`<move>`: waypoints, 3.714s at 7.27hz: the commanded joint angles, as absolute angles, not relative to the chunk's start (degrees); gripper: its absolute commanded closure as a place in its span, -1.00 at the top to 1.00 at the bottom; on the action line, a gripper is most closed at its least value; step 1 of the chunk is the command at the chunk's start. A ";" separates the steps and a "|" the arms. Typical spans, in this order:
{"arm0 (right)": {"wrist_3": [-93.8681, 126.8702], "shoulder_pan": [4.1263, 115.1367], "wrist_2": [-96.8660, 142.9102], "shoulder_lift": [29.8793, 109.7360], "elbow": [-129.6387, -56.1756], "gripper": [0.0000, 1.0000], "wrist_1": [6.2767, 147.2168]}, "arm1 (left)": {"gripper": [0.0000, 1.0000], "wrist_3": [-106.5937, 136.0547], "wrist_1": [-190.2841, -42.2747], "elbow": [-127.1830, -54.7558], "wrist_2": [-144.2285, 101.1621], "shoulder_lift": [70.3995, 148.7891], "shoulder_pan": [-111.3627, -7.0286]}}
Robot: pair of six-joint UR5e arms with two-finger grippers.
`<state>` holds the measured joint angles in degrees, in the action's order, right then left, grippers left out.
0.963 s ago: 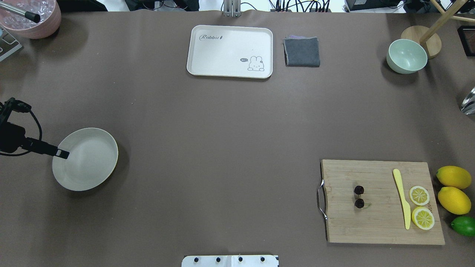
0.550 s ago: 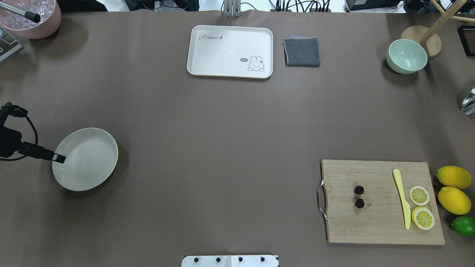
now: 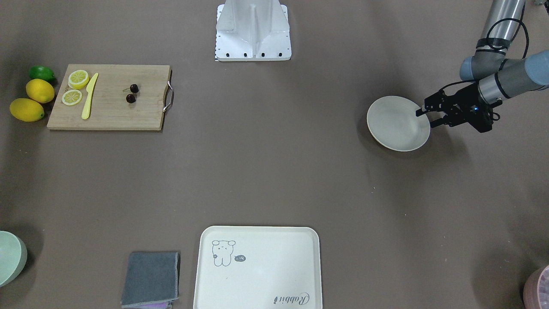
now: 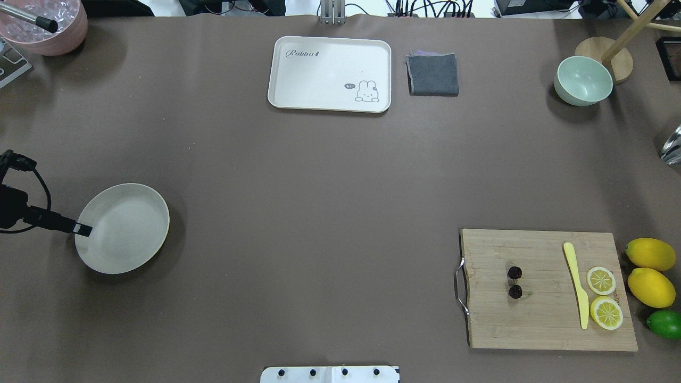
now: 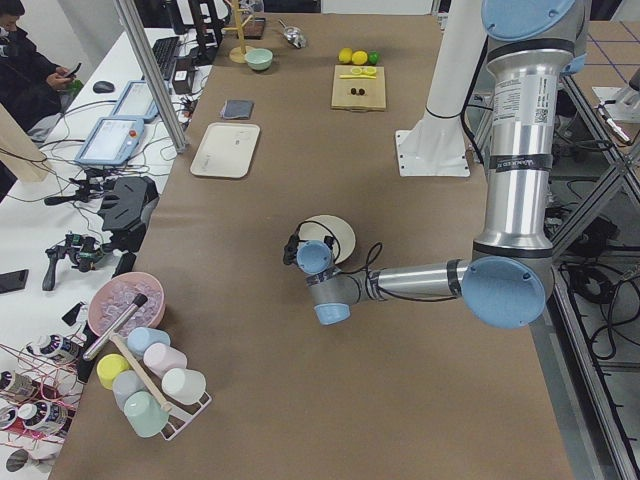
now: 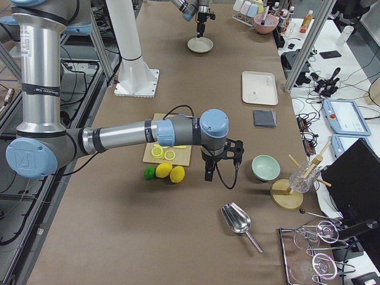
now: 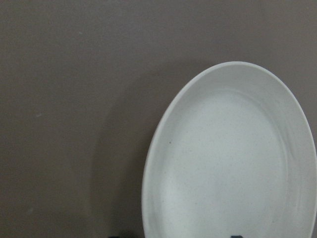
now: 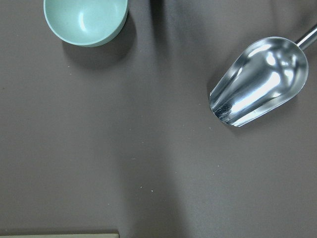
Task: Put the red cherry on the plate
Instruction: 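Lower the left gripper to the rim of the white plate and grasp it, then drag the white plate with the left gripper toward the table center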
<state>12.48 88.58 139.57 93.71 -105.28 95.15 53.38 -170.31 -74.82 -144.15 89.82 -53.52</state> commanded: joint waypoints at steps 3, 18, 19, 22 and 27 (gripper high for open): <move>12.48 88.59 139.75 93.60 -105.29 1.00 95.19 | -1.00 53.44 -172.08 -73.92 -142.92 89.74 -53.53; 12.66 88.86 139.48 92.90 -104.15 1.00 95.19 | -1.00 73.39 -131.41 -81.74 -129.92 123.83 -40.80; 12.66 88.86 139.48 93.07 -104.15 1.00 95.19 | -1.00 73.48 -131.14 -81.91 -127.99 124.36 -39.74; 12.74 89.12 139.39 93.34 -104.24 1.00 95.19 | -1.00 73.39 -131.04 -82.26 -124.03 123.93 -36.40; 12.74 90.43 139.22 93.78 -104.33 1.00 95.19 | -0.32 72.78 -131.31 -82.79 -120.41 122.44 -33.93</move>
